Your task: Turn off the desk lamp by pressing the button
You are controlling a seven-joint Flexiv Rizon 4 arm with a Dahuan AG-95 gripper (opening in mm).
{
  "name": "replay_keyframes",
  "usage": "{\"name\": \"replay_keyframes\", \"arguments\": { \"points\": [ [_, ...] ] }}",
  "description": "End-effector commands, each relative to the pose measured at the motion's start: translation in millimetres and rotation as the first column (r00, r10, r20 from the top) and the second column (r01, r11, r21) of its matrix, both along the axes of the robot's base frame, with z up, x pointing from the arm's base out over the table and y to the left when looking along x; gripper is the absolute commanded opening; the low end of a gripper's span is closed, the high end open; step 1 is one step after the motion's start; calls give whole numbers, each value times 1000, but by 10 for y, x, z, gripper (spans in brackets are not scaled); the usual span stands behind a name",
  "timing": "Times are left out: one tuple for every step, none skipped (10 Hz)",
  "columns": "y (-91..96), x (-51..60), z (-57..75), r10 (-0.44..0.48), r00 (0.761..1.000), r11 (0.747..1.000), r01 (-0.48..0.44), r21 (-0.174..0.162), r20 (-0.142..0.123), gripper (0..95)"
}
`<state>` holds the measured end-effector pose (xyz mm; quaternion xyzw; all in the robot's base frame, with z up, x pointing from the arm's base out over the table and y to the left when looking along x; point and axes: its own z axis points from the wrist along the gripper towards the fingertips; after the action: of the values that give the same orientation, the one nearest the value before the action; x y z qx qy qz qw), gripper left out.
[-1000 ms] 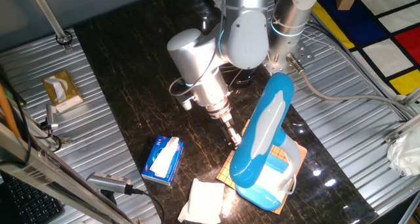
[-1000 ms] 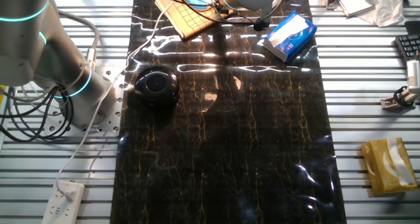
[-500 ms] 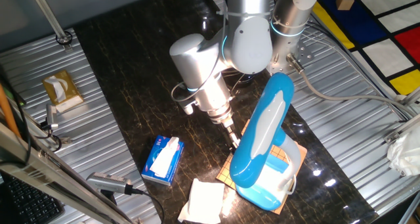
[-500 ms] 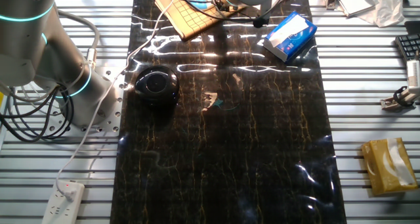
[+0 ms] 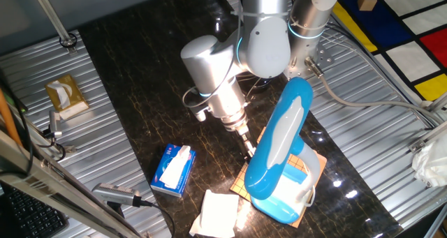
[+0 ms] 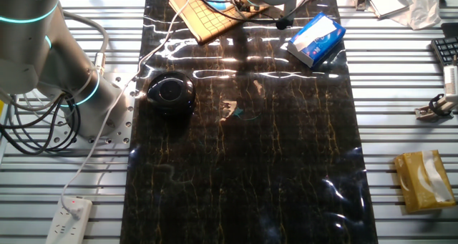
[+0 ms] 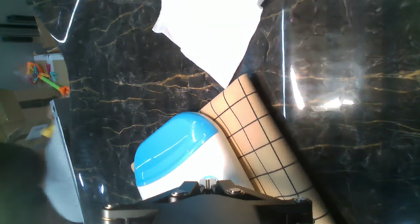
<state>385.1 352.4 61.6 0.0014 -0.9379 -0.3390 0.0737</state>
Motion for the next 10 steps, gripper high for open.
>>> {"name": "replay_keyframes", "arguments": {
  "points": [
    [1, 2, -3, 0, 1000, 1000, 0, 0, -1, 0],
    [1, 2, -3, 3, 1000, 1000, -3, 0, 0, 0],
    [1, 2, -3, 7, 1000, 1000, -7, 1, -3, 0],
    [1, 2, -3, 11, 1000, 1000, -11, 1, -6, 0],
    [1, 2, -3, 28, 999, 1000, -28, 3, -22, 0],
    [1, 2, -3, 50, 998, 999, -50, 8, -37, 0],
    [1, 2, -3, 77, 996, 997, -77, 12, -50, 0],
    [1, 2, -3, 84, 995, 996, -83, 16, -52, 0],
    [1, 2, -3, 92, 994, 995, -90, 30, -60, 0],
    [1, 2, -3, 92, 994, 995, -90, 35, -62, 0]
  ]
}}
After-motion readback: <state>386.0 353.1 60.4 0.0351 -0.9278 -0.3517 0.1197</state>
